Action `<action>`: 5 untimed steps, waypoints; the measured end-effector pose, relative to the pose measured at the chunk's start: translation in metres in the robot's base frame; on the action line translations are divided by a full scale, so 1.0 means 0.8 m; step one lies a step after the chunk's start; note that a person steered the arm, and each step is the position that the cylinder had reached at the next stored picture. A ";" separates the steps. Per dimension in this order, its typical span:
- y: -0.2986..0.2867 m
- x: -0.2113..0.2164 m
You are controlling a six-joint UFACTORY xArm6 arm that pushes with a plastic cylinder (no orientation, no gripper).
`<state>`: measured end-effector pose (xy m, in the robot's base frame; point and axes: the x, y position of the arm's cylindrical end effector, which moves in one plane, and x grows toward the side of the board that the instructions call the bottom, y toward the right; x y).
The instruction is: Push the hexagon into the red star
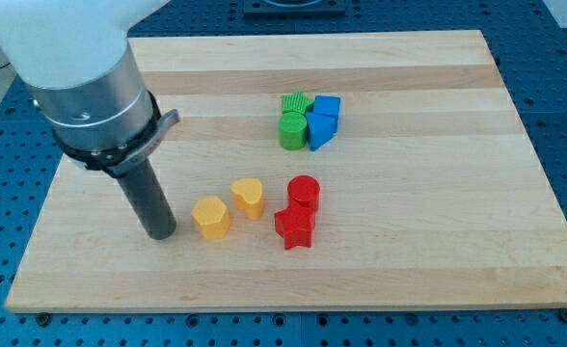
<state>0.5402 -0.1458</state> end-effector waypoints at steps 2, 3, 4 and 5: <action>0.049 0.000; 0.038 0.000; 0.019 -0.009; 0.038 -0.015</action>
<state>0.5280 -0.1151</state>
